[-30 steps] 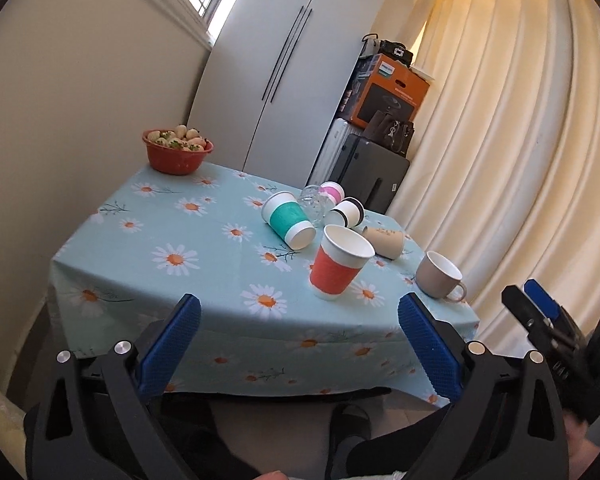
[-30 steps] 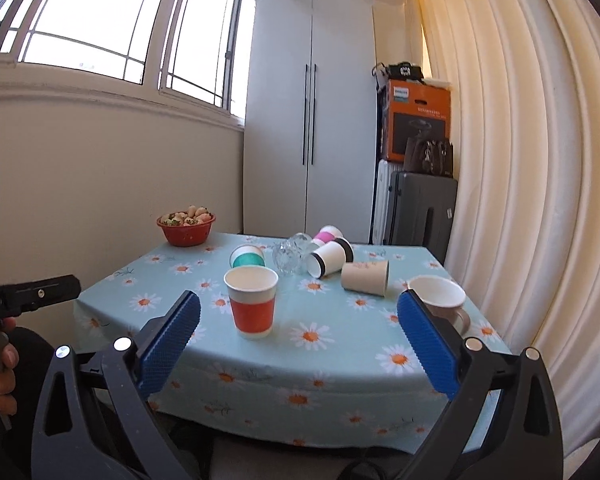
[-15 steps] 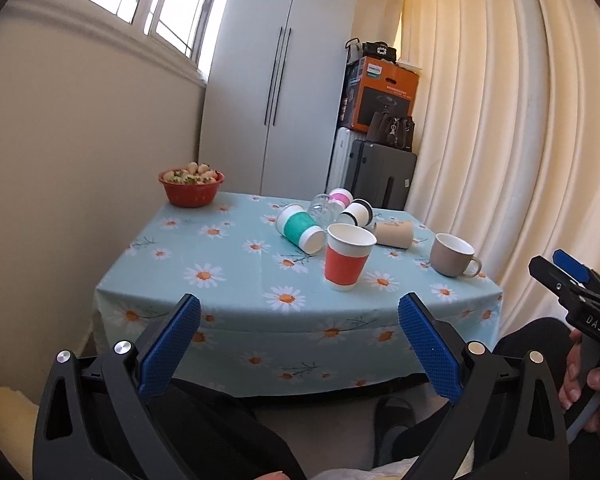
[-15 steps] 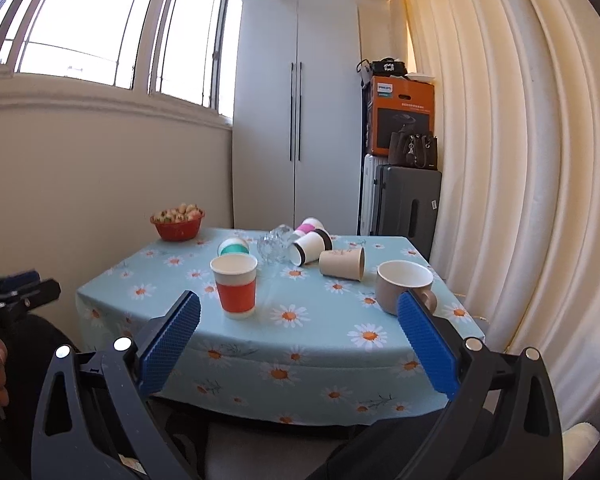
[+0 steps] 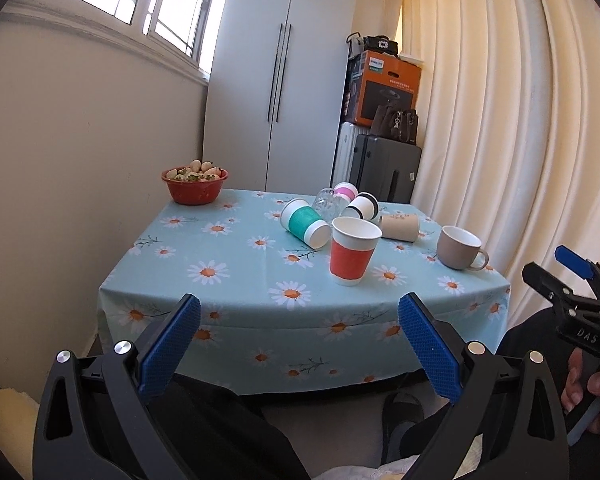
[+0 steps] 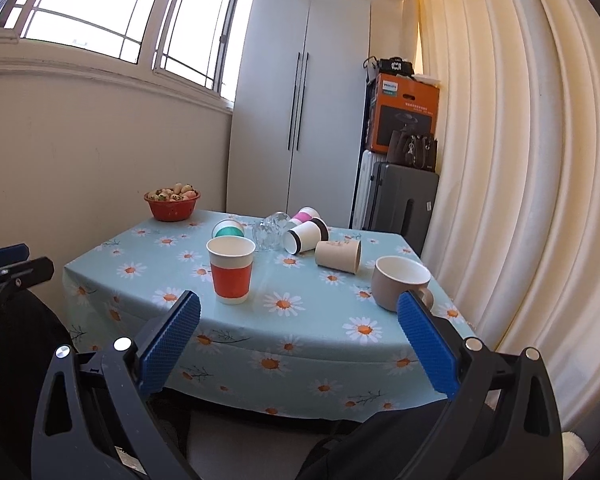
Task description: Flip cup upright
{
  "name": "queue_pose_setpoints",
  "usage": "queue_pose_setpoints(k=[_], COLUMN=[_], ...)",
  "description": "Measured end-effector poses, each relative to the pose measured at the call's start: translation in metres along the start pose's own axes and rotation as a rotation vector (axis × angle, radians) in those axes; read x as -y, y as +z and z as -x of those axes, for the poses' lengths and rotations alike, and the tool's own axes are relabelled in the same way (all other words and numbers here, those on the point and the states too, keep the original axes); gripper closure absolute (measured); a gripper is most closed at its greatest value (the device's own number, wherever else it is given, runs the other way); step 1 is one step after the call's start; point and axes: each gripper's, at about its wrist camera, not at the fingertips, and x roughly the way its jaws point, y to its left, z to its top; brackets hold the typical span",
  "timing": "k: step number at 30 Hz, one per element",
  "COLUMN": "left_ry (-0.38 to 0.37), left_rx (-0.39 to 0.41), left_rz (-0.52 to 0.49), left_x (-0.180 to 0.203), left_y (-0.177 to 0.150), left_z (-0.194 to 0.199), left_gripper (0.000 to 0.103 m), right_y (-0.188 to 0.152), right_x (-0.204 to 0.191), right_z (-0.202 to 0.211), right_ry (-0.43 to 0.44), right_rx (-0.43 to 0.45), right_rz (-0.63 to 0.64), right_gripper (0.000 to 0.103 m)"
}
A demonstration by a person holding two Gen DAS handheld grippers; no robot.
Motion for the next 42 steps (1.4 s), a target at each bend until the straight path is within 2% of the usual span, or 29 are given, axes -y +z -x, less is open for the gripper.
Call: queue_pose_setpoints(k=[10, 42], left_ry=[0.008, -0.001], left_rx=[-0.011, -0.029], left_rz=[-0.043, -0.047], left_x=[0.011, 0.013], left_y=[-0.001, -0.003], left_z=[-0.002, -0.007], left_gripper=[0.007, 0.007], right_y=[-0.001, -0.006], right_x=[0.001, 0.002], right_z=[-0.005, -0.007], right_ry=[0.000, 0.003], right_rx=[-0.022, -0.032], right_rz=[-0.019, -0.018], right_gripper=[0.005, 0.005])
